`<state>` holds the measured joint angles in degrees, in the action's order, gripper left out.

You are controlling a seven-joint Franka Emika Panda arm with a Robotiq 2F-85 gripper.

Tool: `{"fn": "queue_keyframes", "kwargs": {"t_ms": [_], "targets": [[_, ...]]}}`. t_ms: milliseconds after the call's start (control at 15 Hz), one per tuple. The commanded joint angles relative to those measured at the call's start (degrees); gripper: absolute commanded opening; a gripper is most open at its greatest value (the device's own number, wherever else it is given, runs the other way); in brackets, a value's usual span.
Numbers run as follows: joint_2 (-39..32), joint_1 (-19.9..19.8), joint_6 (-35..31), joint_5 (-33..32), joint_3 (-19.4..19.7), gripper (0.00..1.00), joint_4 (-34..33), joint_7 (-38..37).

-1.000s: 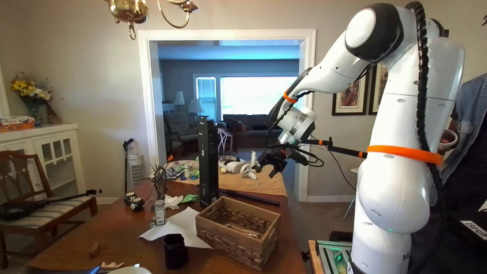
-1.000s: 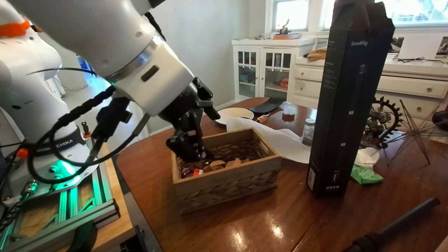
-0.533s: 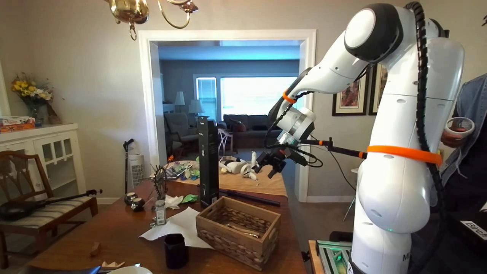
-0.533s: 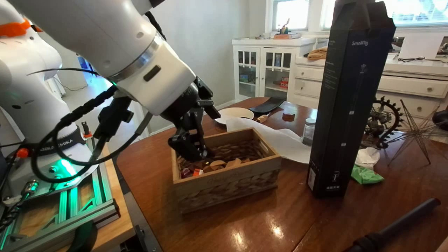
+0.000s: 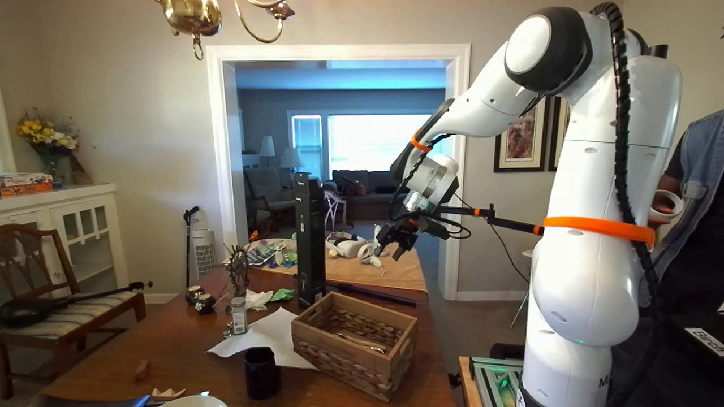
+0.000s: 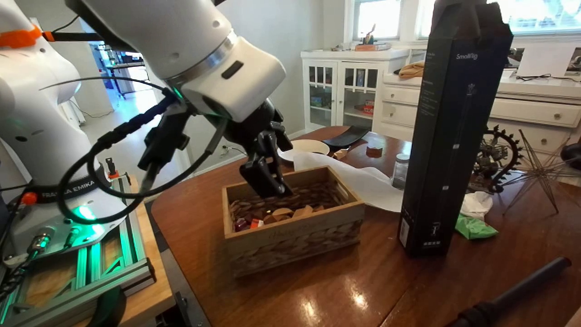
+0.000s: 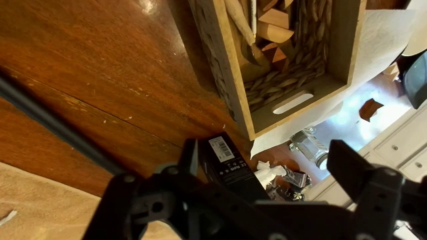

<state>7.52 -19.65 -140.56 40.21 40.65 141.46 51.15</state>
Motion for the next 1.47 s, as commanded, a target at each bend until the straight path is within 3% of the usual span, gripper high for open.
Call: {"fn": "queue_keyframes", "kwargs": {"t_ms": [0,467,600,667,1000,1133,1333,1400], "targets": [[-4.2,0.5,0.6,0.4,-1.0,1.00,-3.8,7.5],[-9.5,-1.6,3.3,3.0,-3.9,1.00,-7.2,20.1],[-12.9,-2.3,1.2,3.2,-5.2,1.00,-8.6,17.8],[-8.2,-2.9,1.2,1.6,-5.8,1.00,-6.0,17.4],[-12.0,-4.1,1.1,1.6,-7.2,1.00,-8.0,17.2],[-16.4,-3.8,-6.6,1.9,-8.7,1.00,-10.0,9.2],[-22.2,-5.4,-11.1,-0.5,-11.1,1.00,-14.1,-0.9],[-24.3,-2.8,-12.2,-1.4,-8.6,1.00,-15.4,-3.9]]}}
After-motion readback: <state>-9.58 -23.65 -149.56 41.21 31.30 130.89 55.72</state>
